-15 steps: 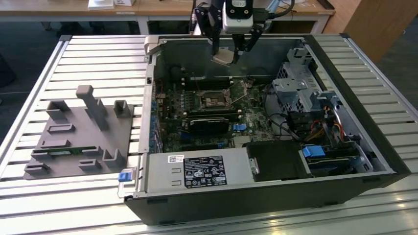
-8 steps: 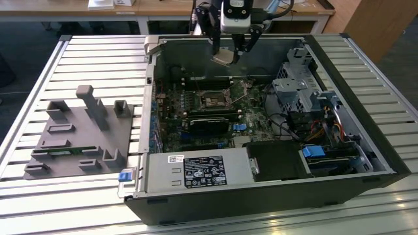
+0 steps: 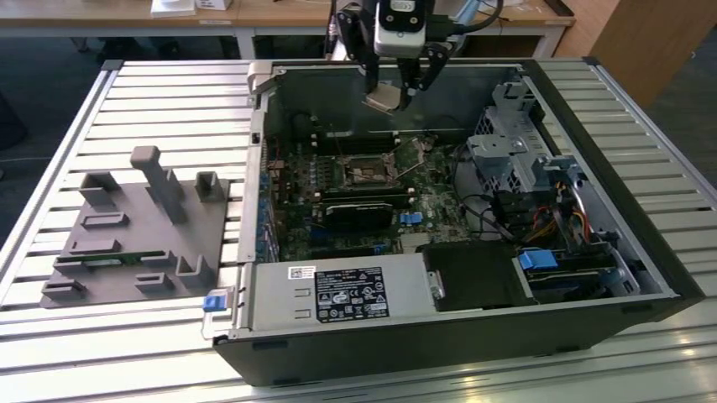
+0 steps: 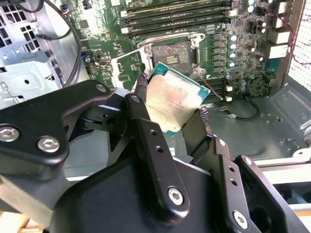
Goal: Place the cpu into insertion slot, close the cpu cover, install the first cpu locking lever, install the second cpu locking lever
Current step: 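Place the cpu into insertion slot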
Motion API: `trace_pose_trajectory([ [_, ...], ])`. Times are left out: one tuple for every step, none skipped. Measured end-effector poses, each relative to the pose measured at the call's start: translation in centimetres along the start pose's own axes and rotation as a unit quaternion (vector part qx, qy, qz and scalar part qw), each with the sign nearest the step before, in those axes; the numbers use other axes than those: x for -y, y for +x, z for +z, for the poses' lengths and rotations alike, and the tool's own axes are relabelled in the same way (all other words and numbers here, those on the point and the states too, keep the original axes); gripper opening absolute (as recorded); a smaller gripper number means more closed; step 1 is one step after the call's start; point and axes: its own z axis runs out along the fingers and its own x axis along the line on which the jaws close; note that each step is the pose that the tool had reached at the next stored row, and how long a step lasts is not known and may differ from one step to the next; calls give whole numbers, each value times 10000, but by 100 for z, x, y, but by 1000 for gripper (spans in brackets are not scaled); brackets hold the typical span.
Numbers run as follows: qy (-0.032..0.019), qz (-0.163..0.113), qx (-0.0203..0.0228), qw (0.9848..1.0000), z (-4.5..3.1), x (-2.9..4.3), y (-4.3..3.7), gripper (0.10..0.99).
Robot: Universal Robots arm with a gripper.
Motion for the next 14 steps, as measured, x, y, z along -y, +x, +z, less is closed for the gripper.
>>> trace_pose_trajectory([
  [-1, 32, 3, 10000, 0, 0, 0, 537],
  [-1, 62, 5, 10000, 0, 0, 0, 537],
  [-2, 92, 8, 10000, 0, 0, 0, 537],
  [-3, 121, 10, 9999, 0, 0, 0, 537],
  [-3, 150, 13, 9999, 0, 0, 0, 537],
  [-4, 180, 16, 9998, 0, 0, 0, 537],
  [-4, 209, 18, 9998, 0, 0, 0, 537],
  [-5, 241, 21, 9997, 0, 0, 0, 537],
  [-5, 269, 24, 9996, 0, 0, 0, 537],
  [-6, 298, 26, 9996, 0, 0, 0, 537],
  [-6, 327, 29, 9995, 0, 0, 0, 537],
  [-7, 356, 31, 9994, 0, 0, 0, 537],
  [-7, 385, 34, 9993, 0, 0, 0, 537],
  [-8, 415, 37, 9991, 1, 0, 0, 537],
])
